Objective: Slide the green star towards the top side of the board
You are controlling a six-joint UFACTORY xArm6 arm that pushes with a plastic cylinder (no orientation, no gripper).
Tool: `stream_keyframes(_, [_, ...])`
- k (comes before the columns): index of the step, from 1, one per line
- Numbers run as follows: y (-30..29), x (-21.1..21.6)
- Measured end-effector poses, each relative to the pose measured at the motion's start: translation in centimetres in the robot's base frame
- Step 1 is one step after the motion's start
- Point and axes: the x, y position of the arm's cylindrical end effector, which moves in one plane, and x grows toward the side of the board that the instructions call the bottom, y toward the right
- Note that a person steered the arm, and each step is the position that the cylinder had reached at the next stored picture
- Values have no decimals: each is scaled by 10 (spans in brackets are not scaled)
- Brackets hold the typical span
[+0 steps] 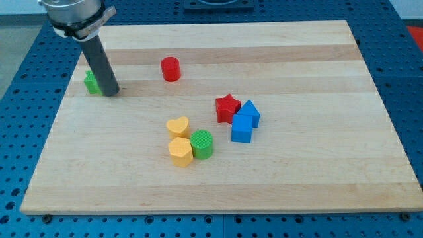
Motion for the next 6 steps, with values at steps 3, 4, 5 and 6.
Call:
stream_keyframes(3, [-37, -53])
stream_keyframes(4, [-36, -80])
stream_keyframes(5, [-37, -56])
stream_keyframes(6, [-34, -25])
